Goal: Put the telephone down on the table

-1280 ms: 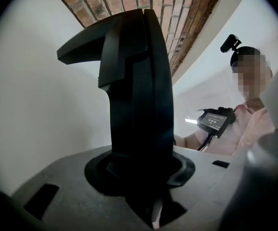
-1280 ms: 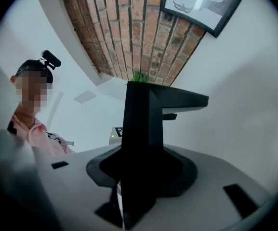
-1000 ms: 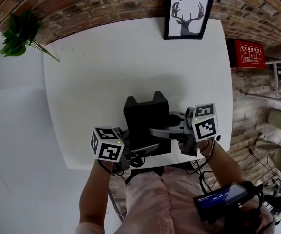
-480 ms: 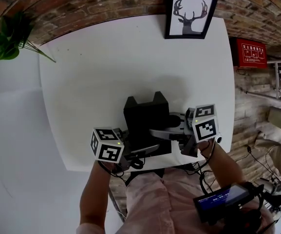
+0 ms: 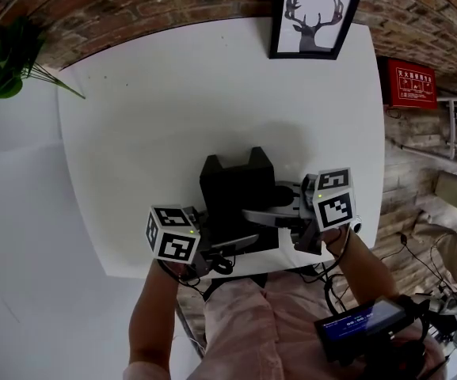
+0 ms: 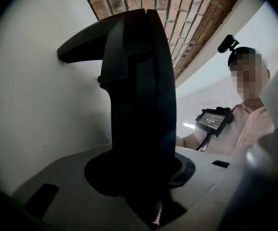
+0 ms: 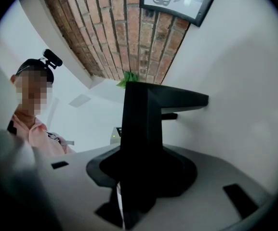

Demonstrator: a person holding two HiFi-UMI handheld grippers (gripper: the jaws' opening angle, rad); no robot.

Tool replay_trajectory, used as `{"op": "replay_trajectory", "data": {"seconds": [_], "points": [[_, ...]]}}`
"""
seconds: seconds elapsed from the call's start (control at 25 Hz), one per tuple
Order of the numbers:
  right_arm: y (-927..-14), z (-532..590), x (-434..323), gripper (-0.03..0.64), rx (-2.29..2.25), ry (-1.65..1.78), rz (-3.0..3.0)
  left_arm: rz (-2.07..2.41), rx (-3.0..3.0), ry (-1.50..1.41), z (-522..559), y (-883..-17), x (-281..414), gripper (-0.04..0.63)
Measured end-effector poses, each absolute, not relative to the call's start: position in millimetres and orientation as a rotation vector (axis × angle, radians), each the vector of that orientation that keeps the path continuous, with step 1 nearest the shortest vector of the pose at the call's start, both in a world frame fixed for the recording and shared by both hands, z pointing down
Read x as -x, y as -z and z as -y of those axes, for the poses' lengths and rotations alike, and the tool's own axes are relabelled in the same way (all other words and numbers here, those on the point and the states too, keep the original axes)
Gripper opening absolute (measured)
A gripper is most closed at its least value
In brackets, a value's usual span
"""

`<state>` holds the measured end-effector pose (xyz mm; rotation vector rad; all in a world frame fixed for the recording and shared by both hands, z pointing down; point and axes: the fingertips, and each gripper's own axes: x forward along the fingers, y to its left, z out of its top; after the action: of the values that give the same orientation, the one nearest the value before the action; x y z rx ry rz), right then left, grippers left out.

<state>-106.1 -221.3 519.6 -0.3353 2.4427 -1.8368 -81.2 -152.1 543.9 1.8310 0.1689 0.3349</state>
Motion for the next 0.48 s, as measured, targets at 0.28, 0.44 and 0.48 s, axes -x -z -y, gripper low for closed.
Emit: {"op": "replay_trajectory", "data": {"seconds": [0.28,0.44,0.48], "points": [[-520.2,220.0,106.3,0.165,0.326,1.845,-2.445,-0.163,-1.818,-0.344,151.2,-545.1,81.2,0.169],[-520.4,219.8,106.3,0.164,0.322,1.836,-2.449,-0.142,-1.803,-0.309,153.8,-542.8,82.3,0.199],[-520.7,219.5,106.2,0.164,0.320,1.833,-2.451,-0.142,-1.802,-0.294,154.1,-541.0,82.4,0.230]]}}
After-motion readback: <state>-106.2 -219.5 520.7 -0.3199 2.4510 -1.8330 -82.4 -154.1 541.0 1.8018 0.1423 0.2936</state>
